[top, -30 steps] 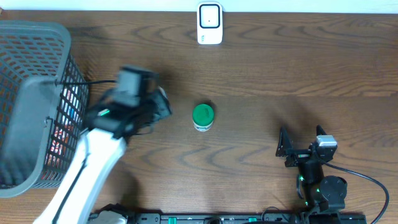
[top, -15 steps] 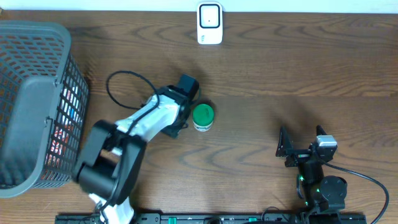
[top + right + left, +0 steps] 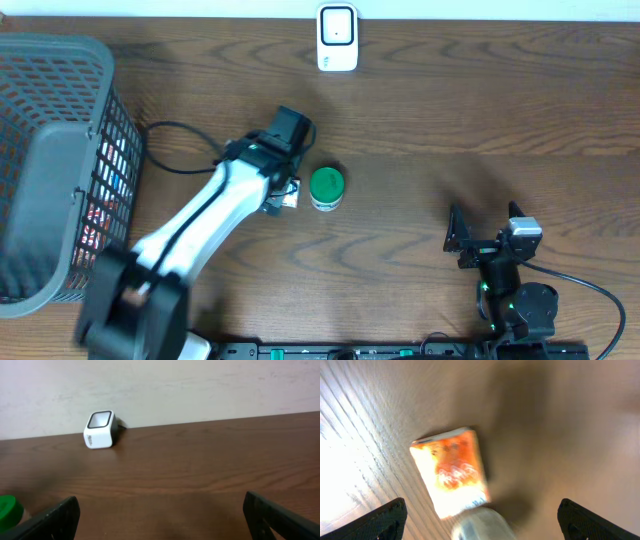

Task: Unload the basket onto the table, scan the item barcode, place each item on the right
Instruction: 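Carry the orange box out and drop it left of the bottle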

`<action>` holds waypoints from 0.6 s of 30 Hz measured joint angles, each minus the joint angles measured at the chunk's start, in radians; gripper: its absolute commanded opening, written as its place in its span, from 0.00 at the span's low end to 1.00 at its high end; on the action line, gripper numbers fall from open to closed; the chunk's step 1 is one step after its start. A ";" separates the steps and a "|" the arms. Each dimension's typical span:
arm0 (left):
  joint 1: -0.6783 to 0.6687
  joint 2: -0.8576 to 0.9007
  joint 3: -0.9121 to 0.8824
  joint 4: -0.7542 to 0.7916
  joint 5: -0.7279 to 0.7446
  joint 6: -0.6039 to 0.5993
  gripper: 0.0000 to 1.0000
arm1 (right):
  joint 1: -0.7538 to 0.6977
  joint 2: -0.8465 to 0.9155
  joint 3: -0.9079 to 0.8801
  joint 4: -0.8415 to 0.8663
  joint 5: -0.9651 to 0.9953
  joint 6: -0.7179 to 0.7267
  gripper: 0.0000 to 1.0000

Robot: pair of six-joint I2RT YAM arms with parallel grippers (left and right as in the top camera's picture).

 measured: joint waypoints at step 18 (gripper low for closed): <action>0.330 -0.818 0.263 -0.150 -0.347 0.720 0.97 | 0.000 0.000 0.000 0.000 0.000 0.000 0.99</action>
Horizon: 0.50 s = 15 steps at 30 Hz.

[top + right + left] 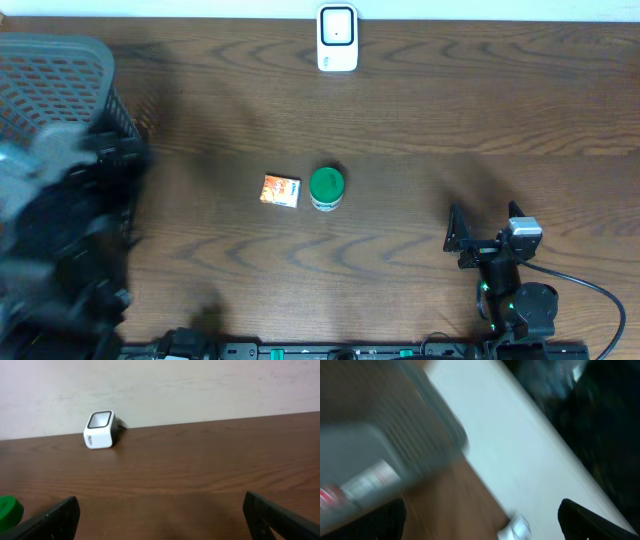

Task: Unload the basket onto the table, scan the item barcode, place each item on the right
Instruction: 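Carry the orange box out and drop it left of the bottle, then move the left gripper back into the basket above the red candy bar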

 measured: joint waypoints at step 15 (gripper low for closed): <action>0.670 0.307 0.293 -0.262 0.148 0.175 0.97 | 0.000 0.000 0.000 0.000 0.000 0.000 0.99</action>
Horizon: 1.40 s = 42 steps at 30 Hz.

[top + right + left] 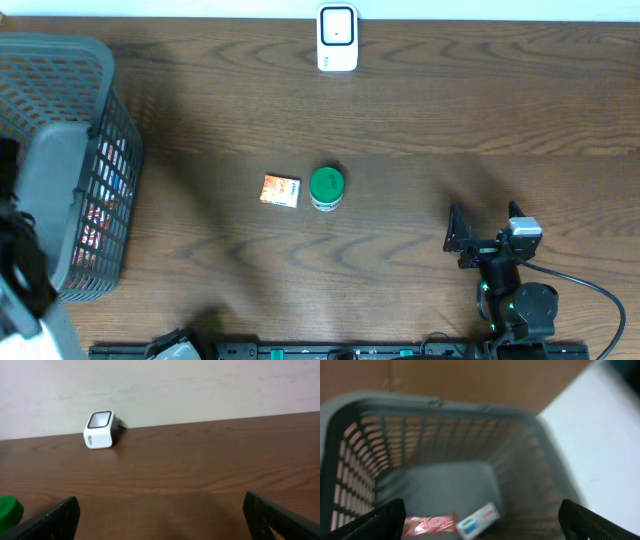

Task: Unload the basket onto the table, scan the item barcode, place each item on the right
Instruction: 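Move the left gripper back into the basket above the red candy bar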

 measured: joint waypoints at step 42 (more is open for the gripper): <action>0.252 0.592 -0.139 -0.061 0.446 0.980 0.97 | 0.000 0.000 0.000 0.000 0.000 0.000 0.99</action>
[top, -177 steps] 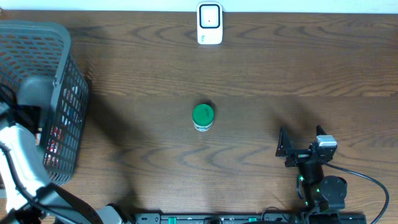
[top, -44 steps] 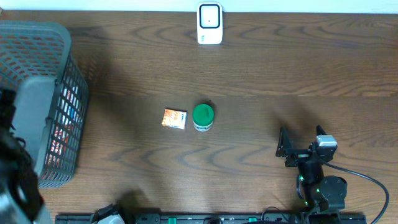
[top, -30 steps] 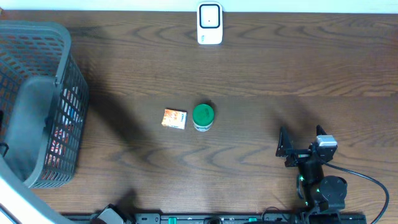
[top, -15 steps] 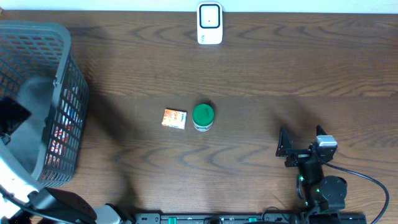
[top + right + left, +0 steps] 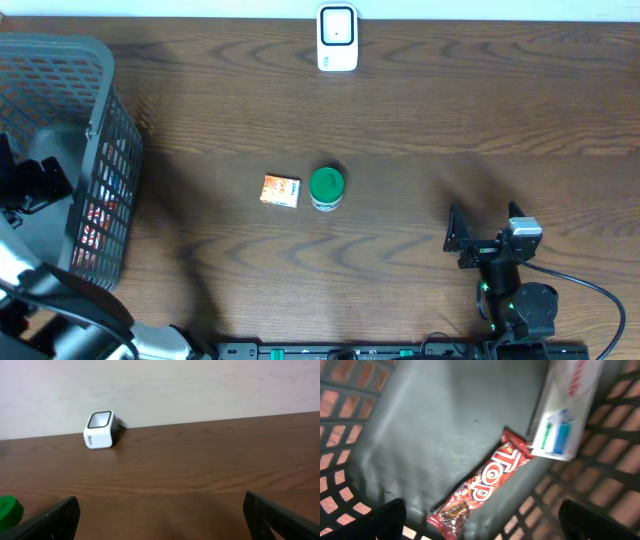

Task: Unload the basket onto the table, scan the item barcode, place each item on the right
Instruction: 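Move the left gripper back into the basket above the red candy bar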

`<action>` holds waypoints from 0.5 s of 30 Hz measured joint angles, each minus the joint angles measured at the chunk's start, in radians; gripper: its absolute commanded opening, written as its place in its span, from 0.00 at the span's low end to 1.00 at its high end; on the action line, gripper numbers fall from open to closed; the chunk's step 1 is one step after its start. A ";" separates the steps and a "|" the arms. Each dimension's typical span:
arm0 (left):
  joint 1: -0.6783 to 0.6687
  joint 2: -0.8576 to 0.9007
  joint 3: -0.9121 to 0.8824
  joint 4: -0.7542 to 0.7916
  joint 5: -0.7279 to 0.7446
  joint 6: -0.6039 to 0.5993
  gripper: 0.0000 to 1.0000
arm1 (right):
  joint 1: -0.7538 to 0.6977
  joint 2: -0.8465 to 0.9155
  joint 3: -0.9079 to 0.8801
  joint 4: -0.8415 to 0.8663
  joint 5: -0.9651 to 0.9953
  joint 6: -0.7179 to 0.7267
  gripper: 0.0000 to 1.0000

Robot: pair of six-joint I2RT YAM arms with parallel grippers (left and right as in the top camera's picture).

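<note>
My left gripper (image 5: pixel 38 181) is down inside the grey mesh basket (image 5: pixel 100 75), open, with nothing between its fingers. In the left wrist view a red "Top" candy bar (image 5: pixel 481 483) lies on the basket floor just ahead of the left gripper (image 5: pixel 480 527). A white toothpaste box (image 5: pixel 567 407) leans against the mesh beyond it. The white scanner (image 5: pixel 337 38) stands at the table's far edge and also shows in the right wrist view as the scanner (image 5: pixel 100 429). My right gripper (image 5: pixel 497 241) rests open at the near right.
A small orange box (image 5: pixel 281 190) and a green-lidded jar (image 5: pixel 326 187) sit side by side mid-table. The jar lid (image 5: pixel 9 512) shows at the left edge of the right wrist view. The basket walls (image 5: pixel 350 390) close in around the left gripper.
My left gripper was above the basket looking down into it; now it is low inside, close over the red candy bar. The right arm has not moved.
My left gripper was open over the orange box beside the jar mid-table. Then the arm was at the left by the basket, the box left on the table. Then it was above the basket, and now inside it over the candy bar.
</note>
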 measured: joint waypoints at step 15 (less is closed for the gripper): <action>0.000 0.182 -0.038 -0.076 -0.041 0.018 0.98 | 0.000 0.000 0.000 0.000 0.000 0.000 0.99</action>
